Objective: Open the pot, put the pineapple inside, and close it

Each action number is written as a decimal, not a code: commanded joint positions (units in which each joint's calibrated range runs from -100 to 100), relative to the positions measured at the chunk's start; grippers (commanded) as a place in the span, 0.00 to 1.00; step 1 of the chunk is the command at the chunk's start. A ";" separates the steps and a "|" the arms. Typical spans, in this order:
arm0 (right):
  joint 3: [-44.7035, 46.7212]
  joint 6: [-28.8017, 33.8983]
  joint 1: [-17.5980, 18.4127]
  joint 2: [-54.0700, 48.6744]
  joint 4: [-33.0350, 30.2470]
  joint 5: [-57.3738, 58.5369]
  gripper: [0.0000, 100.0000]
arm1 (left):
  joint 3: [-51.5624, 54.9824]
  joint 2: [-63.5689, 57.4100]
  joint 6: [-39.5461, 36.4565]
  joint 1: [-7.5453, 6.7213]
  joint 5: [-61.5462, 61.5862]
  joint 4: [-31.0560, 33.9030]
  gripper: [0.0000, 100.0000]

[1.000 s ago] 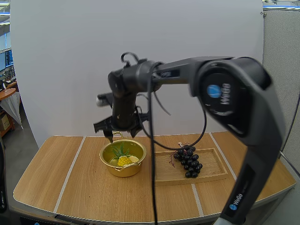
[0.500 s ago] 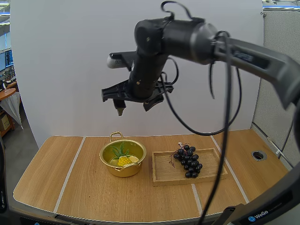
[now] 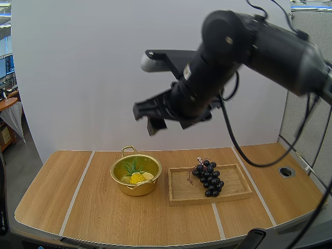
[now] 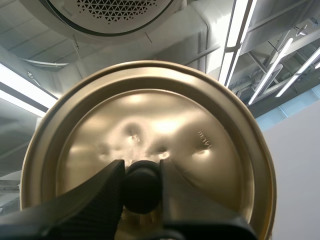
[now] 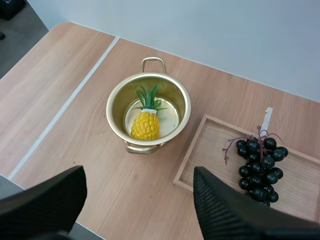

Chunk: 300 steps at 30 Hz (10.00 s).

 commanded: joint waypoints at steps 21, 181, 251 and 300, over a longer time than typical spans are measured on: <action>14.17 -3.99 -0.71 -13.28 -2.03 -7.22 0.04 | -0.06 -0.15 -0.69 -0.17 -1.73 0.40 0.00; 14.17 -2.31 -0.71 -13.28 -3.92 -9.66 0.00 | 81.20 23.14 19.73 -0.17 17.94 -12.91 0.00; 14.17 -2.31 -0.71 -13.28 -3.92 -9.66 0.00 | 66.83 -4.79 15.95 -0.17 40.71 -11.14 1.00; 14.03 12.71 -12.87 -20.45 -21.98 -21.98 0.00 | 92.09 -65.40 -9.04 -0.17 16.24 -10.52 0.00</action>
